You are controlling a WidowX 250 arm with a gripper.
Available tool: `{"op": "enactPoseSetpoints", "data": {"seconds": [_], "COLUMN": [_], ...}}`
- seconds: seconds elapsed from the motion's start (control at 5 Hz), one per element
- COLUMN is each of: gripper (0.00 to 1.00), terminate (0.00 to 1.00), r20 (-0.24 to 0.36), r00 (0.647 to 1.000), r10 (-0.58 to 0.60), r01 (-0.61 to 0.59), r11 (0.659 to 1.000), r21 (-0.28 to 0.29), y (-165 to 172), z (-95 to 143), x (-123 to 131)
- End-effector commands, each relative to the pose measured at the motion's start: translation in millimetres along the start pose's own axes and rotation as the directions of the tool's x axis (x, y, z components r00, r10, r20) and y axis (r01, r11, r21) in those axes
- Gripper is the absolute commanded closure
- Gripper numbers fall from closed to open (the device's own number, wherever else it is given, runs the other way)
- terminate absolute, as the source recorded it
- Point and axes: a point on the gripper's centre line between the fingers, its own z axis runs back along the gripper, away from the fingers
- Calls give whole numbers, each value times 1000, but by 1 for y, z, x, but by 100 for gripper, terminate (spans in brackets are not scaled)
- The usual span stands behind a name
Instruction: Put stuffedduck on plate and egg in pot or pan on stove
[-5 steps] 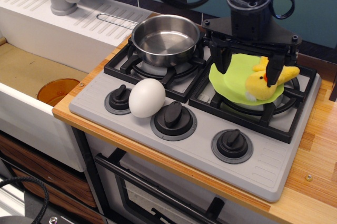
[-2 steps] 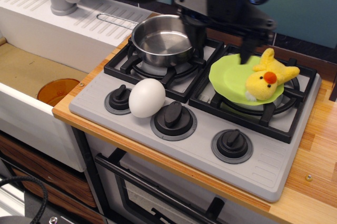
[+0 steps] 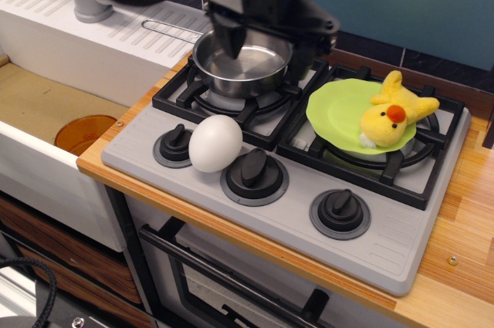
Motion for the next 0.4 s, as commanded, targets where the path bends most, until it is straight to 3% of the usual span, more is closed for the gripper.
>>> {"op": "enactPoseSetpoints", "data": {"seconds": [0.0, 0.2], "gripper": [0, 0], "terminate": [0, 0], "r20": [69, 88], "r00": [997, 995], "r10": [45, 50], "r01": [-45, -50], "r11": [999, 999], "r21": [8, -5], "y": [14, 18], "z": [8, 3], "x": [-6, -17]}}
